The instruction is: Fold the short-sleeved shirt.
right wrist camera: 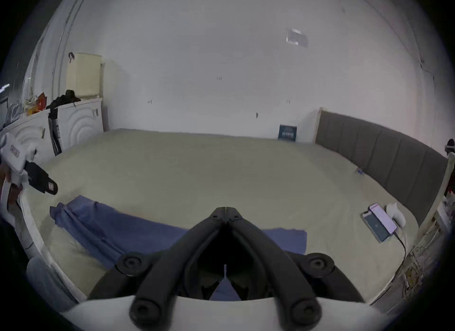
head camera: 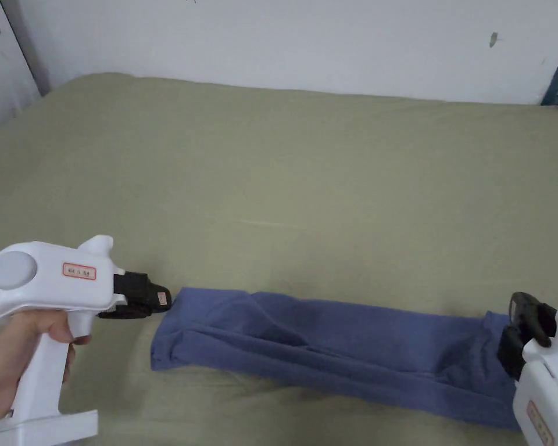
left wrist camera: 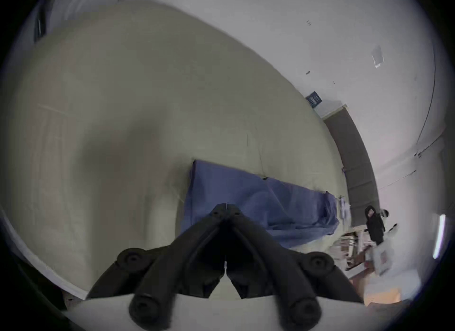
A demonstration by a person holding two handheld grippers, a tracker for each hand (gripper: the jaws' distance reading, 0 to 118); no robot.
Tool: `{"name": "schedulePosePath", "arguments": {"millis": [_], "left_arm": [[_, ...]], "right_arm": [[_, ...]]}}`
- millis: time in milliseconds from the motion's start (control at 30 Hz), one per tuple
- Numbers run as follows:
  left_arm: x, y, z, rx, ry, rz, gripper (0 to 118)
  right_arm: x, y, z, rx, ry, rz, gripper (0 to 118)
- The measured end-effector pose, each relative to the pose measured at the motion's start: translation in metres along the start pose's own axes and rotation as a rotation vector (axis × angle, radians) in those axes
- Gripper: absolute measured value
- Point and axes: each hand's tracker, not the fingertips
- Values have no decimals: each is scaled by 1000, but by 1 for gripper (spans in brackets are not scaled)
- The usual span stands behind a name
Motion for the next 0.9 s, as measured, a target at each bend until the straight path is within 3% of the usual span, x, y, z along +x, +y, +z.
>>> {"name": "schedulePosePath", "arguments": {"millis": [200, 233, 267, 300, 333, 400, 667, 833, 867, 900], "left_arm": [[-27, 21, -18, -85, -68, 49, 1], [-29, 21, -21, -108, -104, 72, 8], [-30, 21, -25, -113, -110, 78, 25], [-31, 20, -28, -112, -93, 65, 61], [-30, 18, -31, -130, -99, 72, 86], [-32, 14, -39, -150, -101, 61, 117], [-32, 6, -76, -208, -260, 114, 117], [-10, 5, -91, -213, -258, 93, 116], [-9, 6, -88, -201, -257, 96, 112], [-7, 5, -87, -187, -299, 113, 73]], "right_arm": [[-14, -3, -12, -4, -5, 17, 0], [-14, -4, -15, -8, -5, 4, 0], [-14, -4, -18, -15, -7, -5, 0], [-14, -4, -20, -19, -3, -15, 0], [-14, -4, -21, -17, -4, -24, 0], [-14, -4, -24, -20, 1, -29, 0], [-18, -7, -29, -38, 27, -20, 0], [-15, -8, -29, -53, 29, -46, 0], [-14, -8, -28, -52, 25, -51, 0], [-12, -7, -27, -53, 27, -56, 0]]}}
